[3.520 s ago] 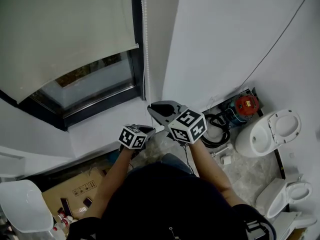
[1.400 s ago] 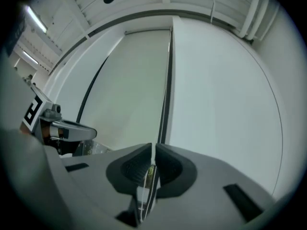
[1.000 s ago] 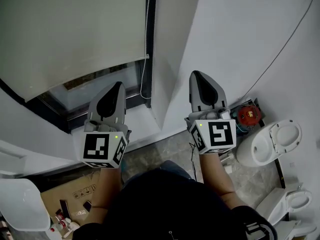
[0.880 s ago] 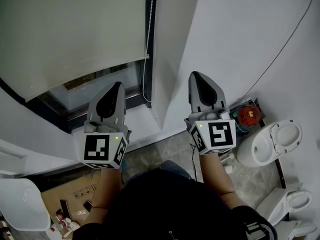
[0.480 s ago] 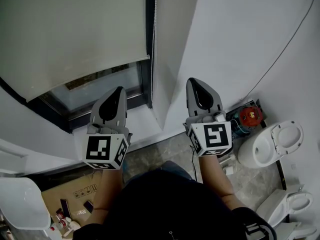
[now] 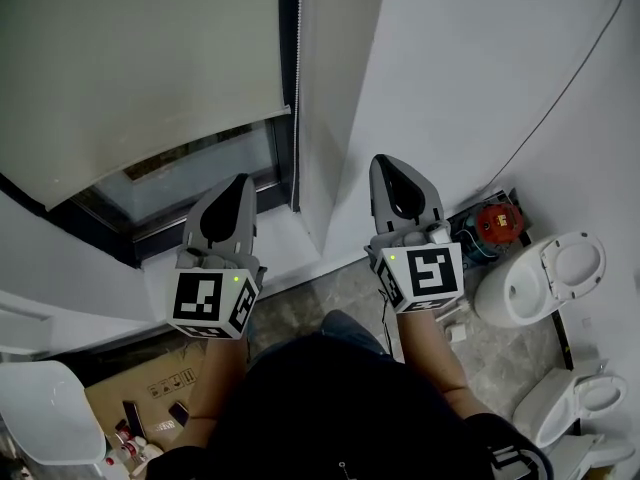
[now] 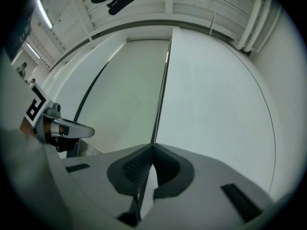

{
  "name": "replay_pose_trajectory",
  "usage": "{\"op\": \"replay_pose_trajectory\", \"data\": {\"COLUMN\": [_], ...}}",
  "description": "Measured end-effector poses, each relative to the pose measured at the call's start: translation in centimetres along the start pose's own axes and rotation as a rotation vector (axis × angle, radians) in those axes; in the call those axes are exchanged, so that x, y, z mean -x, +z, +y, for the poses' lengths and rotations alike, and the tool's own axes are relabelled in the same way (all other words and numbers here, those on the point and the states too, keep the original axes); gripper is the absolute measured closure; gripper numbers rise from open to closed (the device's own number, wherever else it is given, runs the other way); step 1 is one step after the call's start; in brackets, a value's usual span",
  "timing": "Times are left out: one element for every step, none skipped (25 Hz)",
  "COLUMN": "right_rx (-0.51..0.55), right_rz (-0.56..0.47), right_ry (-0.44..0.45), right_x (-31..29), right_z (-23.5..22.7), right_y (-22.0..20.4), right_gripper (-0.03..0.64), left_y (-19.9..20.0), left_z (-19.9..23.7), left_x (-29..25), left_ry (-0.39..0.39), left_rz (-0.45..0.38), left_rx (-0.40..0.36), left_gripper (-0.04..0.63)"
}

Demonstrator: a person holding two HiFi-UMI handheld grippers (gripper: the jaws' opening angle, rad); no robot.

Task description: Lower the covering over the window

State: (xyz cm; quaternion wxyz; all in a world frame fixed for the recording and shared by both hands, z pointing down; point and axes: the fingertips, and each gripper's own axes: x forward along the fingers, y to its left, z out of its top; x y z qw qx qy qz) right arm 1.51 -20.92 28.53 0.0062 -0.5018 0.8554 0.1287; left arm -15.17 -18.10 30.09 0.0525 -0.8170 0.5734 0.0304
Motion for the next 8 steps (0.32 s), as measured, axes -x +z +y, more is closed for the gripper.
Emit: {"op": "replay_pose_trajectory", "data": {"right_rx": [0.000, 0.000, 0.001, 0.002, 0.002, 0.001, 0.000, -0.001], "right_rz": [-0.003, -0.006, -0.009, -0.012, -0.015, -0.017, -0.020, -0.022], "right_ry": [0.001, 0.002, 0.003, 0.004, 0.005, 0.006, 0.007, 0.008], "right_x": [-0.08, -0.17, -0.25, -0.31, -0.37, -0.43, -0.49, -0.56], "right_z": [-0.02, -0.03, -0.03, 0.00, 0.03, 0.04, 0.04, 0.03], "right_y": [0.04, 0.12, 0.20, 0.28, 0.34, 0.38, 0.43, 0.47], "right_gripper": [0.606, 0.606, 0.606, 0.606, 0.606, 0.606, 0.606, 0.606], "left_y": [-0.06, -0.07, -0.06, -0.03, 0.00, 0.04, 0.10, 0.17], "left_z": [-0.08, -0.14, -0.15, -0.13, -0.12, -0.13, -0.16, -0.18], "left_x": [-0.09, -0.17, -0.25, -0.31, -0.36, -0.41, -0.48, -0.55], "left_ry": [-0.003, -0.004, -0.005, -0.005, -0.005, -0.005, -0.006, -0.006], "left_rz": [0.001, 0.002, 0.002, 0.003, 0.002, 0.001, -0.001, -0.003], "left_rx": [0.000, -0.002, -0.002, -0.002, -0.001, -0.001, -0.001, -0.001], "left_gripper": [0.583, 0.583, 0.583, 0.583, 0.584, 0.583, 0.583, 0.583]}}
